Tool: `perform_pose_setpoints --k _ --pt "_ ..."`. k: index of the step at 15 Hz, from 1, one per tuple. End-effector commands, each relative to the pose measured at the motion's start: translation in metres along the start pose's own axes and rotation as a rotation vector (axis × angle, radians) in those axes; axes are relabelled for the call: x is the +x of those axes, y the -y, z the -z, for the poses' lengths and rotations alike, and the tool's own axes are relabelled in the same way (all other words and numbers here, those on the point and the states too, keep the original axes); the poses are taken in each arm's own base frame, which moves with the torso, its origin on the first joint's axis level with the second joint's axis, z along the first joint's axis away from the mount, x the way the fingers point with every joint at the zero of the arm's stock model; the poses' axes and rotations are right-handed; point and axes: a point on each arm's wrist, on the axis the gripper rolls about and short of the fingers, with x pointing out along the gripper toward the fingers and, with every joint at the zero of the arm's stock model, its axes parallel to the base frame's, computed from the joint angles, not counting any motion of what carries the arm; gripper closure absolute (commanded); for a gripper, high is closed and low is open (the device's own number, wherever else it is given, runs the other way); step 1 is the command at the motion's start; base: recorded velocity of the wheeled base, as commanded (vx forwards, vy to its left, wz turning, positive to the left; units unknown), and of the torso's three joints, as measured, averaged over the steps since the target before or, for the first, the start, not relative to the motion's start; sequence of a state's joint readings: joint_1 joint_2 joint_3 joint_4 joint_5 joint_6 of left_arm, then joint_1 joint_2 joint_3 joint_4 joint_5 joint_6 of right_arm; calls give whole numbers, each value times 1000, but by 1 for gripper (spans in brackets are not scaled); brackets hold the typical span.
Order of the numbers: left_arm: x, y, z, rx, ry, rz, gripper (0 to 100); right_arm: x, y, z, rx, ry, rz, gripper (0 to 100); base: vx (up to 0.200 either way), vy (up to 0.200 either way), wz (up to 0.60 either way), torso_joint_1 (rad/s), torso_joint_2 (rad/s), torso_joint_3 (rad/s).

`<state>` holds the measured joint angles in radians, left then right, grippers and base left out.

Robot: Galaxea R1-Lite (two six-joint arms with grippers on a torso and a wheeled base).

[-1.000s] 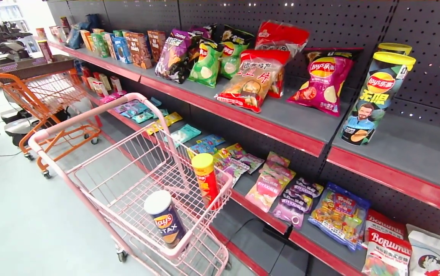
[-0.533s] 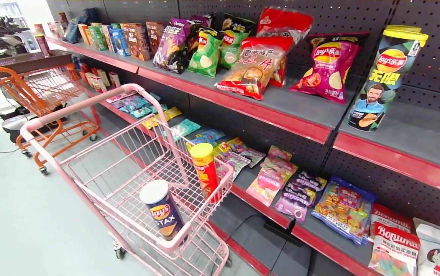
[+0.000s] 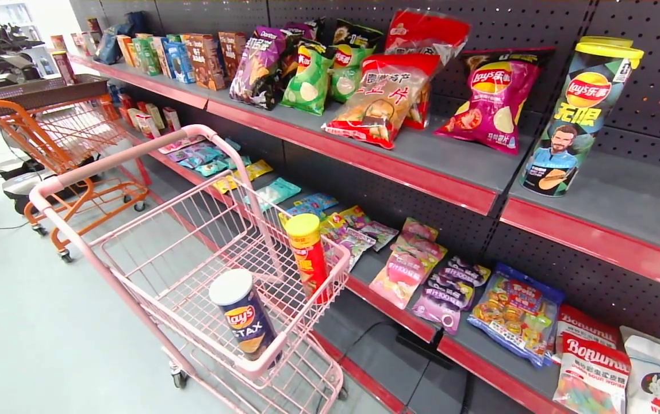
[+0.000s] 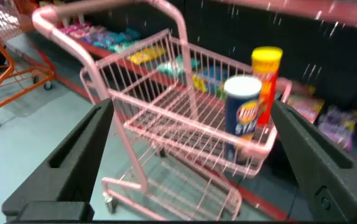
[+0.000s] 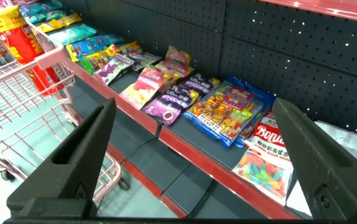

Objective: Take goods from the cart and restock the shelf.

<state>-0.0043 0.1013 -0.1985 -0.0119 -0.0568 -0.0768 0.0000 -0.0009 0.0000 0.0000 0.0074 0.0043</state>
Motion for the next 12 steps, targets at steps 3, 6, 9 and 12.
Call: perform_pose_setpoints --k 3,6,9,12 --pt "164 -1 -82 -107 -218 -8 0 0 0 0 0 -1 0 0 0 0 0 0 0 0" --pt "209 1 -37 -116 -283 111 0 0 0 0 0 -1 0 0 0 0 0 0 0 0" --pt "233 9 -6 -122 -424 172 0 0 0 0 -1 -1 0 0 0 0 0 0 0 0" --pt "236 42 19 -109 -548 331 0 0 0 0 -3 -1 -2 0 0 0 0 0 0 0"
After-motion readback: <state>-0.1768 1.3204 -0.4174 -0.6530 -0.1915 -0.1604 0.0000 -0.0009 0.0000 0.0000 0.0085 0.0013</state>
